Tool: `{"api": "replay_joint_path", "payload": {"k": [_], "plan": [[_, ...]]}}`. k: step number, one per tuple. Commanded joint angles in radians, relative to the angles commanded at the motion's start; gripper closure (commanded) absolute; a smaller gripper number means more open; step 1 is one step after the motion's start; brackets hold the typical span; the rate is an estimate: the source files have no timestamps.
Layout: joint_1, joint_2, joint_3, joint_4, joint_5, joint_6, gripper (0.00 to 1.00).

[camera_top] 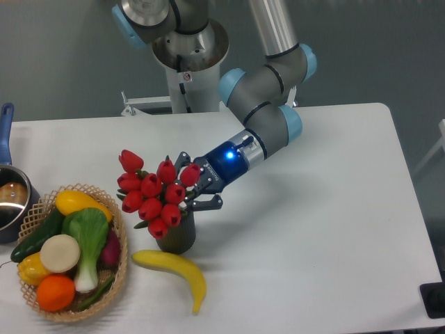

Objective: Insert the flowers into the vase
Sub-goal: 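Lower the tulip stems down into the vase opening, then open the gripper to release the tulips in the vase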

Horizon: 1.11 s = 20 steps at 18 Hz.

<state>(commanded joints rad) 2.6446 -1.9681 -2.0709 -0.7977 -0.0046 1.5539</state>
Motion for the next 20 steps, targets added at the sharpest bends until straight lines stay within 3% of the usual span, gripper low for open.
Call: {"api": "replay_joint_path", "payload": {"k": [4, 8, 20], "plan": [[0.000, 0.000, -0.003, 0.000, 0.000, 0.008, 0.65], [0.003, 0.002, -0.006, 0.000, 0.000, 0.021, 0.47], [0.009, 0.015, -0.035, 0.000, -0.002, 0.043, 0.36]]}}
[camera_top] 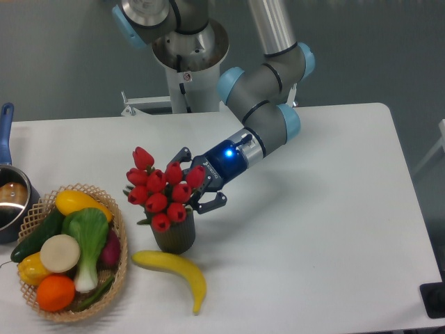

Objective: Insert the flowers into the vase

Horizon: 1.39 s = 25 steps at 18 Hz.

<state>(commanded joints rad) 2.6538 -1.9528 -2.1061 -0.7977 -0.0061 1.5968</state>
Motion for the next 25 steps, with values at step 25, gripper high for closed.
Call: {"api": "replay_joint_path", "payload": {"k": [25], "plan": [[0.106, 0.285, -0.037, -0.003, 0.454, -0.011, 0.00]]}}
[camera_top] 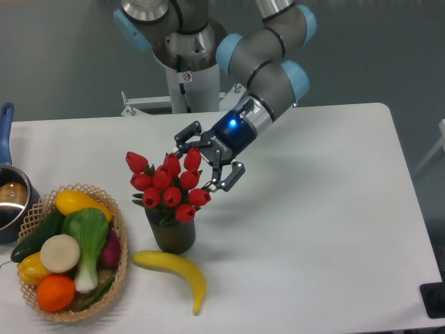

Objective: Insert the flowers into the vase

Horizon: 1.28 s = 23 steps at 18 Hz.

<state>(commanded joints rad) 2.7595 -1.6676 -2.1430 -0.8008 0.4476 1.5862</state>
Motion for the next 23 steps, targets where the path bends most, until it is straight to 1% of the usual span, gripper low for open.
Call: {"api": "replay_joint_path", "payload": {"k": [1, 3, 5, 8, 11, 13, 15, 19, 20, 23], "plan": [[0.011, 0.012, 0.011, 0.000, 0.025, -0.011, 0.00], [0.032, 0.016, 0.046, 0.000, 0.054, -0.035, 0.00], [0.077, 0.019, 0.081, 0.000, 0.121, -0.041, 0.00], [0.152, 0.063, 0.120, -0.003, 0.336, -0.045, 0.00], [0.210, 0.075, 0.195, -0.006, 0.381, -0.103, 0.00], [0.265, 0.101, 0.230, -0.009, 0.449, -0.123, 0.00], [0.282, 0.143, 0.241, -0.008, 0.543, -0.117, 0.00], [0.298, 0.176, 0.273, -0.011, 0.684, -0.098, 0.00], [0.301, 0.183, 0.281, -0.021, 0.713, -0.082, 0.00], [0.305, 0.193, 0.313, -0.107, 0.822, 0.039, 0.00]]}}
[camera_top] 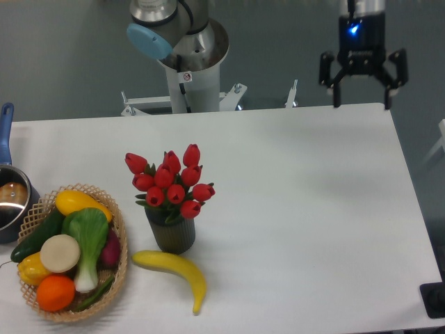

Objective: Insert the flowers into the vase

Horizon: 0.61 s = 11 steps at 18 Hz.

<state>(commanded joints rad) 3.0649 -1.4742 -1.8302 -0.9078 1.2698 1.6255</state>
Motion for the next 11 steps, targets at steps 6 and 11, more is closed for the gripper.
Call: {"api": "replay_joint_path", "payload": {"k": [6, 11], "plan": [[0.080, 0.009, 0.101, -0.245, 0.037, 0.177, 0.00], [0.123, 0.014, 0.137, -0.361, 0.037, 0.313, 0.00]]}}
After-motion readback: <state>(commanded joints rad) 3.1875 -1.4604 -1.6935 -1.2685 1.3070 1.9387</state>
